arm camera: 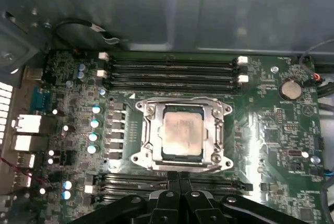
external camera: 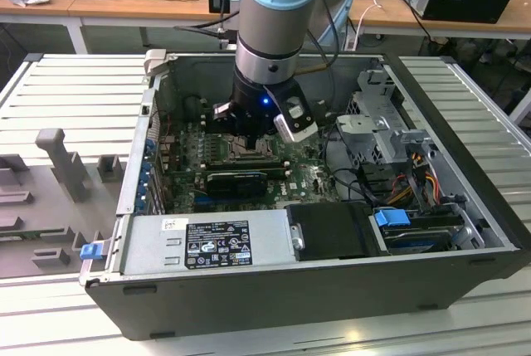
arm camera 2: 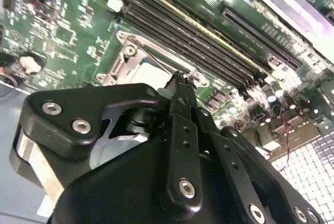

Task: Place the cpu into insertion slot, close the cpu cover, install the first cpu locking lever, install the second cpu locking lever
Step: 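Install the second cpu locking lever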

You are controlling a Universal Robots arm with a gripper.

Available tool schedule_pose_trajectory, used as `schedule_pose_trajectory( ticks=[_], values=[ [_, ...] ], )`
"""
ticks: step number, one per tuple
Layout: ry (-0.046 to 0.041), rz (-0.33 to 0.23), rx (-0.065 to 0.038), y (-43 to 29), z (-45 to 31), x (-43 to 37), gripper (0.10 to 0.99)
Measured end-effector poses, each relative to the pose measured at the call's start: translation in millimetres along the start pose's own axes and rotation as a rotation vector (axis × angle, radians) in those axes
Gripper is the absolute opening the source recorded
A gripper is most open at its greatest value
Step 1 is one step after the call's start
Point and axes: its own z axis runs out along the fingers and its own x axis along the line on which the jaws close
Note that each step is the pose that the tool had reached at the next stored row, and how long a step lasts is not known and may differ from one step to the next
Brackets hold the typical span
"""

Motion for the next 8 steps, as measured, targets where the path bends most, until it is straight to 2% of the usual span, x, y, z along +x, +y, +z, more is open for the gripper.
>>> schedule_pose_trajectory(
  ticks=[6,8],
  values=[
    [-0.0045,-0.006,-0.032,-0.3,4.5,16.2,0.106],
    [-0.0043,-0.008,-0.037,-0.7,7.2,20.0,0.106]
  ],
)
